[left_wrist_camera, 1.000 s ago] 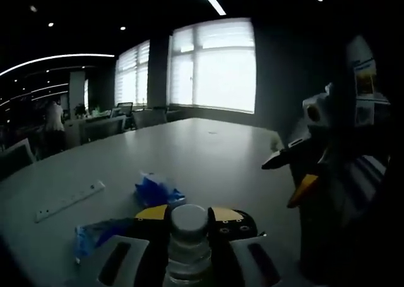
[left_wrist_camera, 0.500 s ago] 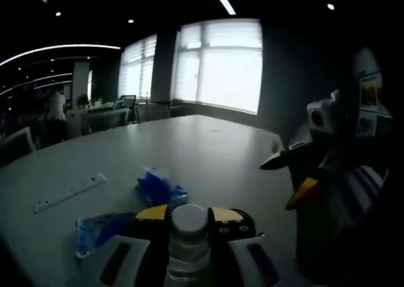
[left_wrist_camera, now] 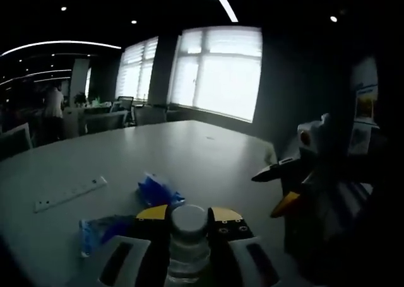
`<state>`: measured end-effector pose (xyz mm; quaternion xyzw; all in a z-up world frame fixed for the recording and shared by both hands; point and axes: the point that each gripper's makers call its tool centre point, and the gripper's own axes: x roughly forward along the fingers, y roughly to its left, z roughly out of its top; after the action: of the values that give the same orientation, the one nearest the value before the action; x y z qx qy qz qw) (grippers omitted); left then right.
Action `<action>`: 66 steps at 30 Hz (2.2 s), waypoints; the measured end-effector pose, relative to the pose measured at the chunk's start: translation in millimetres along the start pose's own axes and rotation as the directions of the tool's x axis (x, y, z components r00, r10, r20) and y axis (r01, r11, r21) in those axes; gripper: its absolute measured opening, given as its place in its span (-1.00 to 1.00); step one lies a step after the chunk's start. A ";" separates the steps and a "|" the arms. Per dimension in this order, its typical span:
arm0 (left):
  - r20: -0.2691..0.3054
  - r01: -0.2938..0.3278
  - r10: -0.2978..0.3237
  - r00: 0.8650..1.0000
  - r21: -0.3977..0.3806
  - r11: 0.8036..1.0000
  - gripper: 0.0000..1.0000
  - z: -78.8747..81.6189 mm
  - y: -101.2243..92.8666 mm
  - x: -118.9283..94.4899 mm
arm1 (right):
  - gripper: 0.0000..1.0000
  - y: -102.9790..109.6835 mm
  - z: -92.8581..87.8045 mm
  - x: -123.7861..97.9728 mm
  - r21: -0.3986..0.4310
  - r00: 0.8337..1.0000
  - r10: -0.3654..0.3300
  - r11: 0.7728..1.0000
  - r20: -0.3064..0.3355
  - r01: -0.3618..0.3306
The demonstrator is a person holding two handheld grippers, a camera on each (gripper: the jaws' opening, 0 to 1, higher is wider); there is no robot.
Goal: Arrange the tabletop items into an orderly group along one side of the table until the central work area is clear of visible clutter.
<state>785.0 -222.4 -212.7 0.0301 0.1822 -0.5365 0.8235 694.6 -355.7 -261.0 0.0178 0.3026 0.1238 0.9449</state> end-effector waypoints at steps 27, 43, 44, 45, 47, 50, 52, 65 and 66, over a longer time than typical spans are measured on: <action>-0.021 0.008 -0.007 1.000 0.056 0.998 -0.61 17.4 101.7 -75.2 | 0.76 6.0 15.6 12.0 0.008 1.000 0.010 1.000 0.028 -0.010; -0.064 0.129 -0.122 0.990 0.116 0.985 -0.61 13.8 143.7 -109.4 | 0.93 22.2 5.9 22.8 -0.013 0.998 0.027 1.000 -0.051 -0.027; -0.065 0.156 -0.149 0.987 0.121 0.980 -0.61 13.1 142.4 -110.5 | 0.92 23.1 5.8 24.0 -0.012 0.998 0.023 1.000 -0.054 -0.024; -0.071 0.165 -0.157 0.985 0.136 0.977 -0.61 12.4 143.2 -111.1 | 0.91 24.1 6.2 24.5 -0.010 0.998 0.020 1.000 -0.054 -0.021; -0.091 0.190 -0.178 0.980 0.145 0.971 -0.61 9.6 143.3 -111.9 | 0.90 26.4 7.2 25.7 -0.007 0.999 0.011 1.000 -0.053 -0.011; -0.108 0.199 -0.185 0.977 0.148 0.969 -0.61 5.1 150.8 -111.5 | 0.89 29.5 7.8 27.7 0.001 0.999 0.004 1.000 -0.049 -0.004; -0.141 0.219 -0.197 0.970 0.165 0.962 -0.61 -1.3 154.5 -111.2 | 0.88 30.5 6.5 29.3 0.005 0.999 -0.003 1.000 -0.054 0.004; -0.294 0.317 -0.251 0.922 0.205 0.926 -0.61 -31.7 185.3 -105.7 | 0.85 32.2 -1.0 35.0 0.037 0.996 -0.045 0.998 -0.076 0.048; -0.303 0.323 -0.254 0.918 0.203 0.924 -0.61 -34.0 186.7 -105.7 | 0.84 31.7 -1.5 35.2 0.041 0.996 -0.047 0.998 -0.076 0.050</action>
<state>905.1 -42.9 -236.5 0.1789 0.2269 -0.6621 0.6915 714.3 -316.4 -278.8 0.0260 0.3409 0.0951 0.9349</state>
